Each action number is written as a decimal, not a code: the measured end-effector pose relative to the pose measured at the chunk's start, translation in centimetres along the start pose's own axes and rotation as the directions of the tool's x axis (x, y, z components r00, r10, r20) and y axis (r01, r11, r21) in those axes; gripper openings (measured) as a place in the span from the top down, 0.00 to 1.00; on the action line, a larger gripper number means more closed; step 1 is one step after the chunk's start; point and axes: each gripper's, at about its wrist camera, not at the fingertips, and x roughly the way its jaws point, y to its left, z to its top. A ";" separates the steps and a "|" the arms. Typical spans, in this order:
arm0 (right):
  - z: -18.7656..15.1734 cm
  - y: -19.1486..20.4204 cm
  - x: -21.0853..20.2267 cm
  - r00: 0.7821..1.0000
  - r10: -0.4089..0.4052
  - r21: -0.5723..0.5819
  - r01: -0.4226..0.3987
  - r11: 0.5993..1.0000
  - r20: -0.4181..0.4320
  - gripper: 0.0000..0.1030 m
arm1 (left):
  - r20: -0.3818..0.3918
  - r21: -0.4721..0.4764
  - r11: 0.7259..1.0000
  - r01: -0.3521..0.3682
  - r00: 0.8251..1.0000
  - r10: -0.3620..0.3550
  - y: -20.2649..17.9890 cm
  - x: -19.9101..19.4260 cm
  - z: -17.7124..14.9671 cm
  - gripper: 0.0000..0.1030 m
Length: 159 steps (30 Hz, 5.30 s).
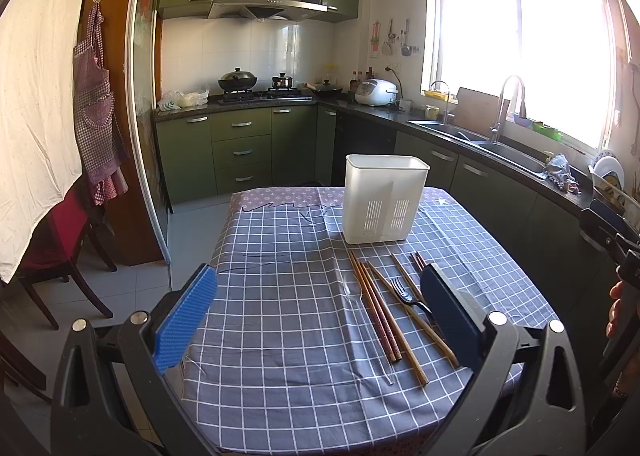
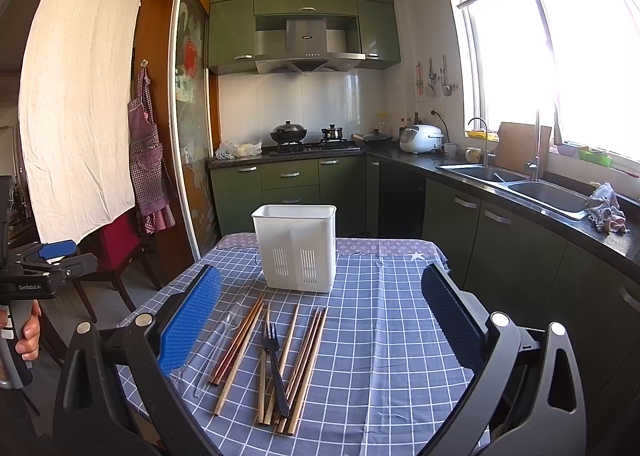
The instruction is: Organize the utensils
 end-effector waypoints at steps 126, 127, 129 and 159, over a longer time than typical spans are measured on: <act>-8.8 5.0 29.7 0.368 0.289 0.158 -0.345 0.925 -0.884 0.91 | -0.579 0.046 0.988 0.148 0.810 -0.094 -3.5 21.2 -2.0 0.92; -8.3 4.2 29.3 0.378 0.307 0.174 -0.348 0.921 -0.873 0.91 | -0.573 0.047 0.987 0.151 0.814 -0.097 -3.6 21.0 -1.6 0.92; -7.5 3.3 28.5 0.403 0.350 0.211 -0.350 0.913 -0.846 0.91 | -0.556 0.049 0.985 0.163 0.824 -0.109 -3.7 20.3 -0.7 0.92; -3.1 -5.1 20.3 0.616 0.607 0.457 -0.407 0.791 -0.502 0.90 | -0.136 0.120 0.982 0.148 0.982 -0.131 -9.5 24.8 22.4 0.92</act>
